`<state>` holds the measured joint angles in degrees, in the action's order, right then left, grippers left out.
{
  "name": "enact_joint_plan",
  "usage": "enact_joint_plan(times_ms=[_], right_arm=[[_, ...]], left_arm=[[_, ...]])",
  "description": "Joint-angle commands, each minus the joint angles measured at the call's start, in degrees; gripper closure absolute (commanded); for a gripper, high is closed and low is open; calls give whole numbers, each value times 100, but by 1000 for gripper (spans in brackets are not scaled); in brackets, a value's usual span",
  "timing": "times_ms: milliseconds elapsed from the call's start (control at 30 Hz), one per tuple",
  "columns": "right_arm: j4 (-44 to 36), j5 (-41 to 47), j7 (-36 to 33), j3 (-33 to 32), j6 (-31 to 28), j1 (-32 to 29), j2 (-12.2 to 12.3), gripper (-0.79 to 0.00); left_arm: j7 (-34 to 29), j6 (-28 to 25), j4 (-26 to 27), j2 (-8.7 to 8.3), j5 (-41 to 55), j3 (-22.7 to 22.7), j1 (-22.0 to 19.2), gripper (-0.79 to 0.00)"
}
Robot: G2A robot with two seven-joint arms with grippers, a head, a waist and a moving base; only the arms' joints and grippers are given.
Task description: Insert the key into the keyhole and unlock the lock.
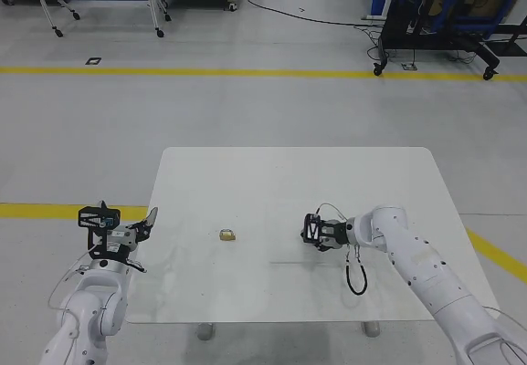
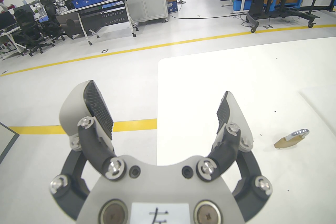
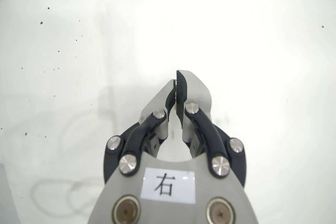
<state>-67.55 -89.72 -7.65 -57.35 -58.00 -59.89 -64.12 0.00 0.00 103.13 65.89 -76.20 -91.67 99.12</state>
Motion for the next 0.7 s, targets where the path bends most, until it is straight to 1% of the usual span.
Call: enact_joint_plan(times_ms=[0,267,433,667], right_arm=[[-90,-43,48,-27,8,-24,25,0],[-587,-167,329,-308,48,-285,165,0],[-948,-184,357,-471,93,-460,238,0],[-1001,-166,323,-487,83,-476,248,0]], left_arm=[[0,0,0,0,0,0,0,-785],[0,0,0,0,0,0,0,-785],[0,0,0,0,0,0,0,-785],[0,0,0,0,0,0,0,-785]])
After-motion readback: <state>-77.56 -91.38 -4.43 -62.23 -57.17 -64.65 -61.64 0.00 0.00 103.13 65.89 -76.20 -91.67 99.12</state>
